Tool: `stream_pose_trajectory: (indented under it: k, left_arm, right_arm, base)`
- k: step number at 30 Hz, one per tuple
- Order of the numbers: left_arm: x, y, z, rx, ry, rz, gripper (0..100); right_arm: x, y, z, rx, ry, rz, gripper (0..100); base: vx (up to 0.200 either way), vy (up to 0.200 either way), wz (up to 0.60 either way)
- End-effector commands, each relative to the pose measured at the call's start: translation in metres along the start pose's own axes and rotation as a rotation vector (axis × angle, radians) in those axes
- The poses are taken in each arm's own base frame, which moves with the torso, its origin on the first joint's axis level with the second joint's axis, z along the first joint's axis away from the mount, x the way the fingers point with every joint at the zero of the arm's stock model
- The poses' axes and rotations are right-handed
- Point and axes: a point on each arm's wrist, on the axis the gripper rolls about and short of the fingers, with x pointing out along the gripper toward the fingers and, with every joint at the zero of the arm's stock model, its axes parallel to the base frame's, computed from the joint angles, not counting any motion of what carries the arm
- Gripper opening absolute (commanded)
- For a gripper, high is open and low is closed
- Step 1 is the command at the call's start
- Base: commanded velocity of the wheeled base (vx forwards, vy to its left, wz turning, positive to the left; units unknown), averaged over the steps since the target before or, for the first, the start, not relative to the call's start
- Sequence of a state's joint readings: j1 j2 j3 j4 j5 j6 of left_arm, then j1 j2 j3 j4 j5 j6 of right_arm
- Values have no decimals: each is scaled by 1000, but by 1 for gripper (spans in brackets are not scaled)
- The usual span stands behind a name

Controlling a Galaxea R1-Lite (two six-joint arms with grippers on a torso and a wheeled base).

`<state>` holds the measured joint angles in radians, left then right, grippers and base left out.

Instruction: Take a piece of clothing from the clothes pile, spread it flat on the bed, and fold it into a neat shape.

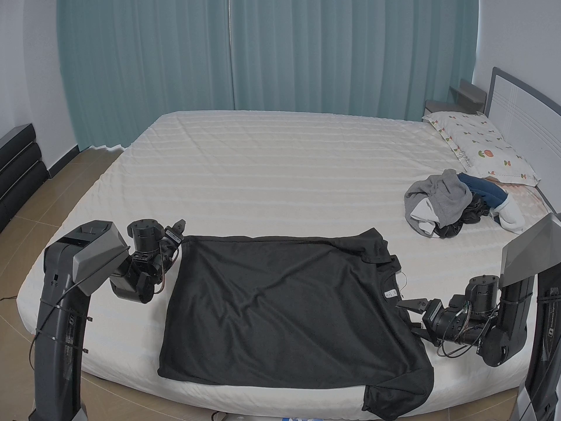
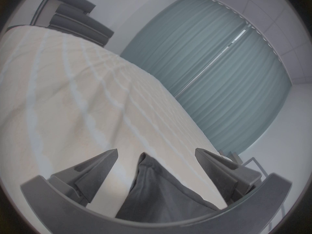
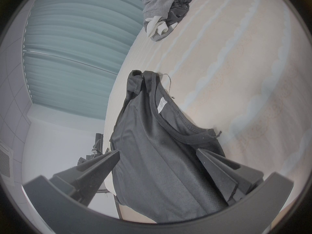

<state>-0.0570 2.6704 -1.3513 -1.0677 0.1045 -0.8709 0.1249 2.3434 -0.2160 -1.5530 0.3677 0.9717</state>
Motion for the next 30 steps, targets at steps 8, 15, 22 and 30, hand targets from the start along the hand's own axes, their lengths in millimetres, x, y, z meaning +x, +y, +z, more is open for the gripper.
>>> stream_pose_trajectory:
  k: [8, 15, 22, 30]
  left_arm:
    - [-62, -6, 6, -109, 209, -20, 100]
    - [-77, -18, -14, -83, 244, -40, 100]
    - [-116, -23, -14, -73, 254, 24, 100]
    - [-139, -5, -24, -135, 250, 36, 100]
  right_arm:
    - [13, 29, 20, -42, -133, 104, 100]
    - [46, 61, 27, -103, -182, 99, 100]
    - [91, 83, 29, -131, -184, 76, 100]
    - [144, 96, 41, -179, -131, 1, 100]
  base:
    - [0, 0, 0]
    - [0, 0, 0]
    - [0, 0, 0]
    - [0, 0, 0]
